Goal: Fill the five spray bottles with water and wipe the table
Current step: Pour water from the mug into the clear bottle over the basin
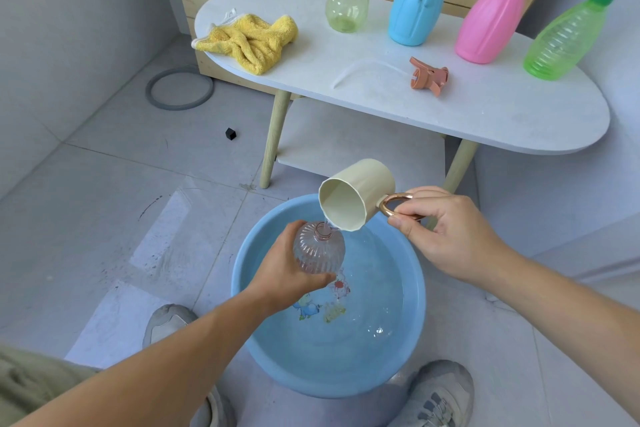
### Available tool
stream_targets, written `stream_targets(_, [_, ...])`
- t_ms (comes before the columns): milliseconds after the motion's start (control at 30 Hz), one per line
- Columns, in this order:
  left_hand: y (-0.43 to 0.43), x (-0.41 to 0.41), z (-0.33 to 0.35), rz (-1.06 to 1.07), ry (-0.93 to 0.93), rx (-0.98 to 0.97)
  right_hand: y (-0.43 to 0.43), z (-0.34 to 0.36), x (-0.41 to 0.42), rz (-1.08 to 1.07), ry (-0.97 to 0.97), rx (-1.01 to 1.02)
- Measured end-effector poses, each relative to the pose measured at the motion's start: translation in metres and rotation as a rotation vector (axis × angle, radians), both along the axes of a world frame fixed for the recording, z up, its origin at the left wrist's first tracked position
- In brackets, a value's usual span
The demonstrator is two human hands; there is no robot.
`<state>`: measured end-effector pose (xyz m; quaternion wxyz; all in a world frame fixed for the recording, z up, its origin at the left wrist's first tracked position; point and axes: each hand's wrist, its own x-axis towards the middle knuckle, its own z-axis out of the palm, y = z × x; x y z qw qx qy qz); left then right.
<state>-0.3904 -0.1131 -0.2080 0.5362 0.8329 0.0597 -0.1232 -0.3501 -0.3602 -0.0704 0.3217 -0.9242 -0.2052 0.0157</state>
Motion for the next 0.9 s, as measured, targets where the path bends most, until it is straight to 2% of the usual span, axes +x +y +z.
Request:
stream_targets(733, [0.0002,-0.0007,0.0002,0.001,0.003,-0.001,0.0008,-0.0036,0.0000,0.040,-0.068,-0.033])
stream_targets(800, [0.0000,-0.0010,0.0007,0.002,-0.001,-0.005,0.0021,-0.0048,-0.0005,-0.005,-0.022,0.010])
stream_targets(900, [0.0001,-0.0014,0.0017,0.006,-0.006,-0.017,0.0043,-0.0063,0.0002,-0.139,0.172,0.168])
